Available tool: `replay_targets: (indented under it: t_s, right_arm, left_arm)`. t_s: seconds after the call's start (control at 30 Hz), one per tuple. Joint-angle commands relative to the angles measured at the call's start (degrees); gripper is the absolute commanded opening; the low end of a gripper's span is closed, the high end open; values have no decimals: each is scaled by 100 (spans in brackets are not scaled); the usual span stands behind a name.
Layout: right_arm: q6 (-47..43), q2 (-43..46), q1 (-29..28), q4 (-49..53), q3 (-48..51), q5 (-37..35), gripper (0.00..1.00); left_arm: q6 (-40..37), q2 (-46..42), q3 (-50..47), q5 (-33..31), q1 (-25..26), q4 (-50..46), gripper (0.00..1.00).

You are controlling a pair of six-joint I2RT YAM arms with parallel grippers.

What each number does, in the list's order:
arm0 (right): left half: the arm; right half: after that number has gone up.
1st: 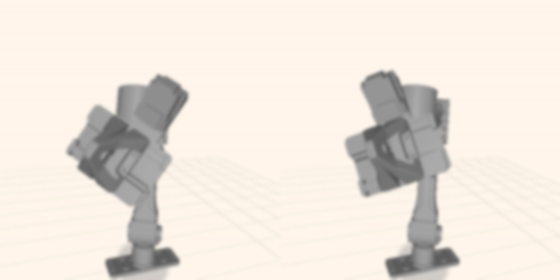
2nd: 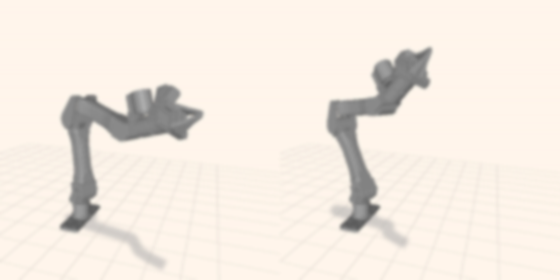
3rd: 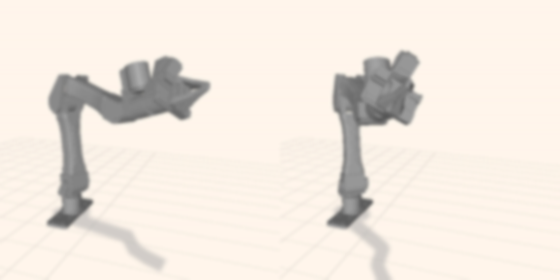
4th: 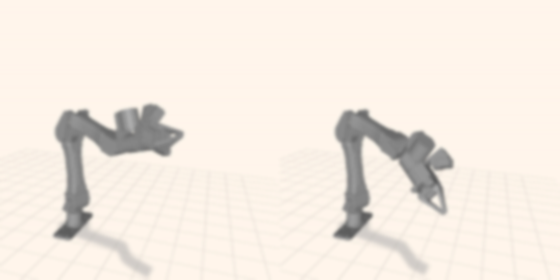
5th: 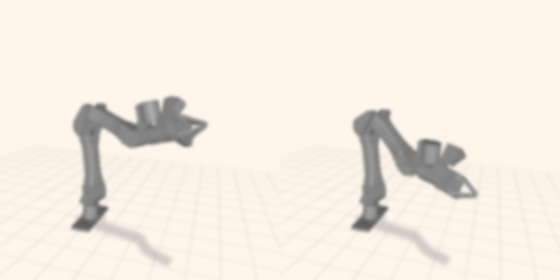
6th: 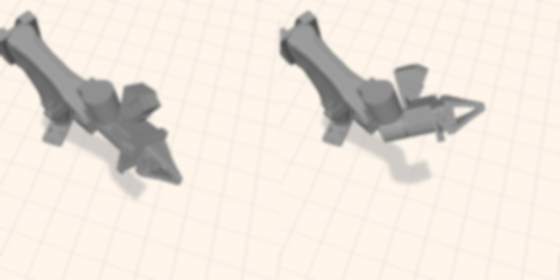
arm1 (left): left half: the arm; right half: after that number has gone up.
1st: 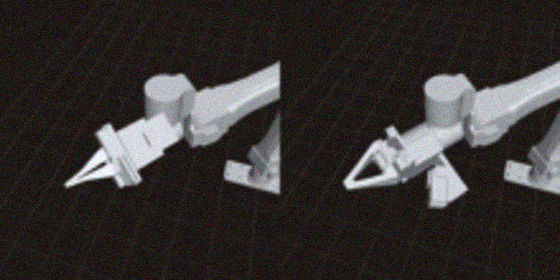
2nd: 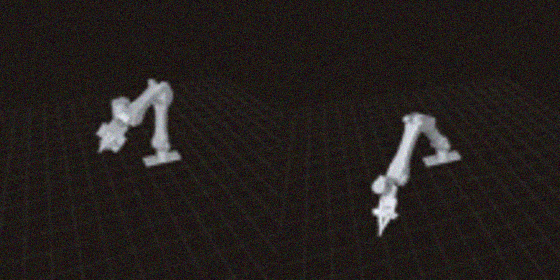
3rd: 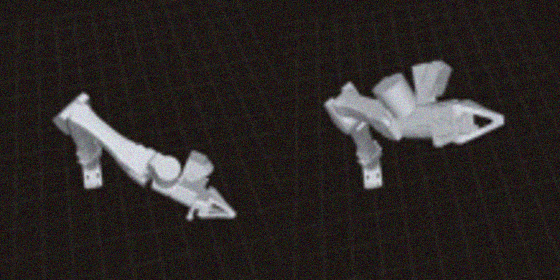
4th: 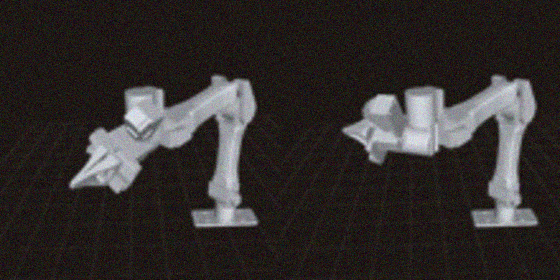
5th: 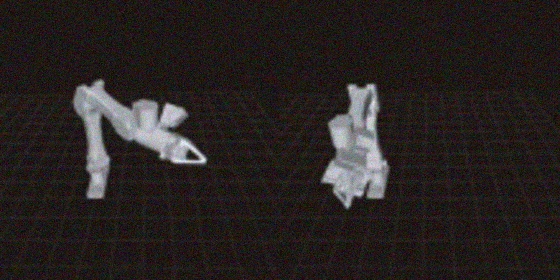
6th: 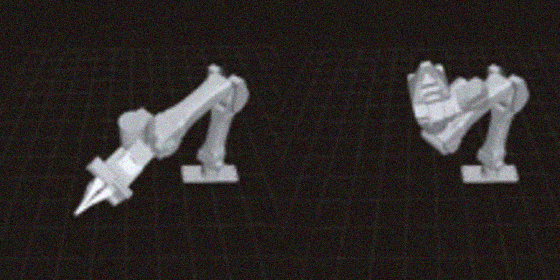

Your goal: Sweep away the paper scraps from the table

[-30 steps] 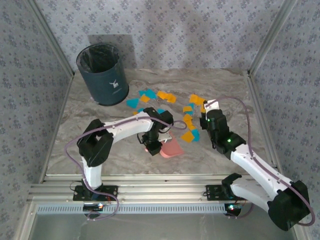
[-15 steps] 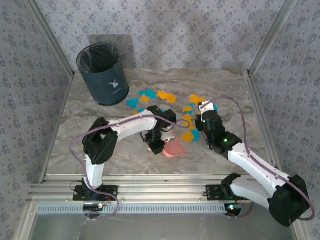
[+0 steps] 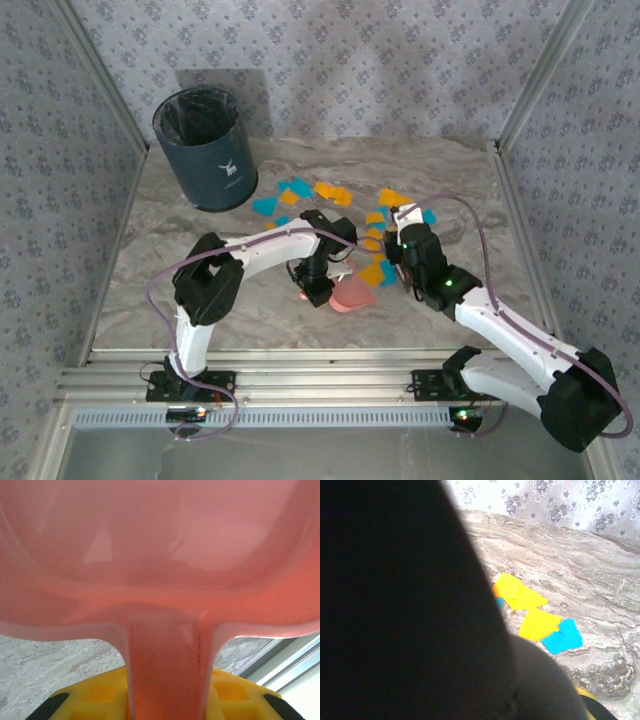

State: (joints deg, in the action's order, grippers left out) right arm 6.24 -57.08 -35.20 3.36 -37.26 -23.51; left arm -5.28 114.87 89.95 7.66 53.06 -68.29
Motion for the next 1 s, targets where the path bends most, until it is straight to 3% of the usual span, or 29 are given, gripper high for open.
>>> replay_targets:
  t_s: [0.0, 0.5, 0.97]
  right_arm:
    - [218, 30, -93, 12, 109, 92, 0]
    - [439, 227, -353, 130, 122, 402, 0]
    - [581, 263, -371, -220, 104, 1148, 0]
  left_arm:
    - [147, 71, 145, -74, 38, -127, 0]
    - [397, 33, 147, -300, -107, 116, 0]
    - [292, 25, 41, -97, -110, 81, 0]
